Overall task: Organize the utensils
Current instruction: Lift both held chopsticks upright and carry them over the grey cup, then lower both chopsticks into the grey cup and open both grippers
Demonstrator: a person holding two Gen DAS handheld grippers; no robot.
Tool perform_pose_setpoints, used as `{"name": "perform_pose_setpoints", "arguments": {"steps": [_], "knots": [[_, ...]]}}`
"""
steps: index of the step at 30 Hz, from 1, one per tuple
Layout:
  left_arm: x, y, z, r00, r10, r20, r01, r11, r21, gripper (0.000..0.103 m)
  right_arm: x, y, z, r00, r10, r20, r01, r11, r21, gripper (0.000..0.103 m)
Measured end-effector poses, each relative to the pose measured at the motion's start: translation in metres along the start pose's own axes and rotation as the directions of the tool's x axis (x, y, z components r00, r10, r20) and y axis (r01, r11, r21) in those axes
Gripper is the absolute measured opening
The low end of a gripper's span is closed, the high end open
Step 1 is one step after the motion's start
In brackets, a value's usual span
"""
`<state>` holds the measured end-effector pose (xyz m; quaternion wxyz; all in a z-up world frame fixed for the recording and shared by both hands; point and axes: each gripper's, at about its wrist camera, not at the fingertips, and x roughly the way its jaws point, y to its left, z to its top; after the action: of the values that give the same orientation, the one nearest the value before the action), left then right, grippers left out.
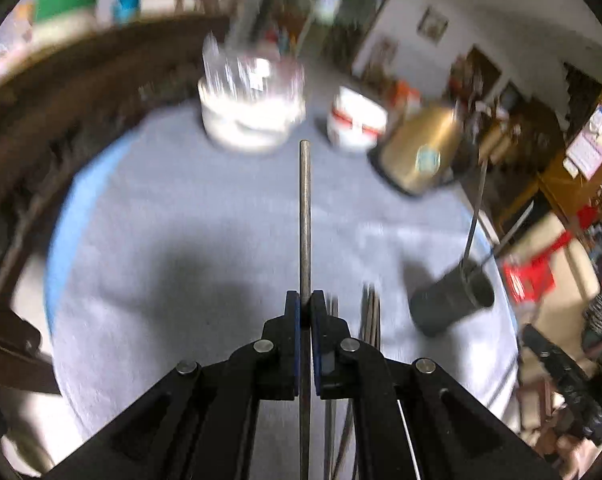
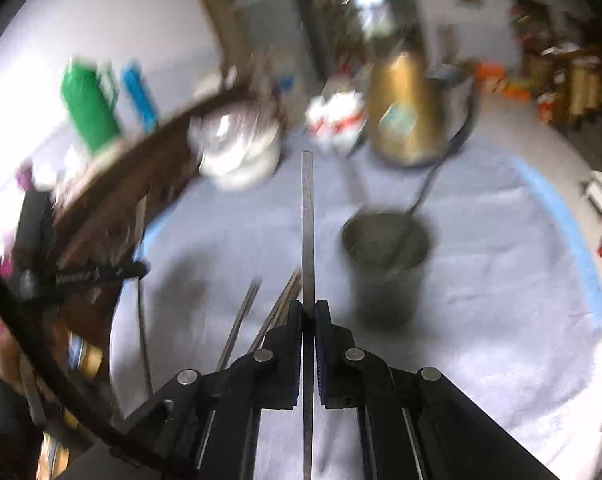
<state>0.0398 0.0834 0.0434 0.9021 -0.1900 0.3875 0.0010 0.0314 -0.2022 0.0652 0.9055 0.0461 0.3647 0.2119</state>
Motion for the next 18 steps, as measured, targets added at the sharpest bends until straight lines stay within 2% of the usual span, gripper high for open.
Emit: {"name": "perform_pose_setpoints", "arguments": {"steps": [2, 4, 5, 10, 13, 16, 18], "knots": [[-0.009, -0.006, -0.003, 0.995, 0.023, 0.097, -0.024, 1.000, 0.013, 0.005, -0.020, -0.016, 0.006, 0.991, -0.028, 0.127, 0.026, 0.999, 0.019, 0.007], [-0.010, -0.009, -0.004, 0.981, 0.049, 0.187, -0.054, 0.998, 0.024, 0.005, -0.029, -0.025, 0.002, 0.967, -0.102, 0.234, 0.094, 0.995, 0.044, 0.007], [-0.010, -0.012, -0.010, 0.974, 0.056, 0.218, -0.064, 0.997, 0.031, 0.005, -0.032, -0.030, 0.001, 0.957, -0.106, 0.270, 0.093, 0.994, 0.061, 0.007], [0.001, -0.021, -0.028, 0.934, 0.109, 0.339, -0.132, 0.990, 0.044, 0.005, -0.022, -0.038, -0.011, 0.914, -0.199, 0.354, 0.178, 0.980, 0.093, 0.007], [0.008, -0.017, -0.036, 0.931, 0.127, 0.342, -0.147, 0.988, 0.034, 0.005, -0.018, -0.039, -0.019, 0.904, -0.220, 0.366, 0.208, 0.975, 0.073, 0.007], [0.007, -0.016, -0.046, 0.932, 0.133, 0.337, -0.157, 0.987, 0.044, 0.005, -0.016, -0.041, -0.027, 0.910, -0.223, 0.349, 0.216, 0.975, 0.058, 0.007], [0.002, -0.017, -0.054, 0.926, 0.138, 0.352, -0.165, 0.985, 0.049, 0.005, -0.025, -0.042, -0.035, 0.902, -0.232, 0.365, 0.232, 0.972, 0.045, 0.007]]}}
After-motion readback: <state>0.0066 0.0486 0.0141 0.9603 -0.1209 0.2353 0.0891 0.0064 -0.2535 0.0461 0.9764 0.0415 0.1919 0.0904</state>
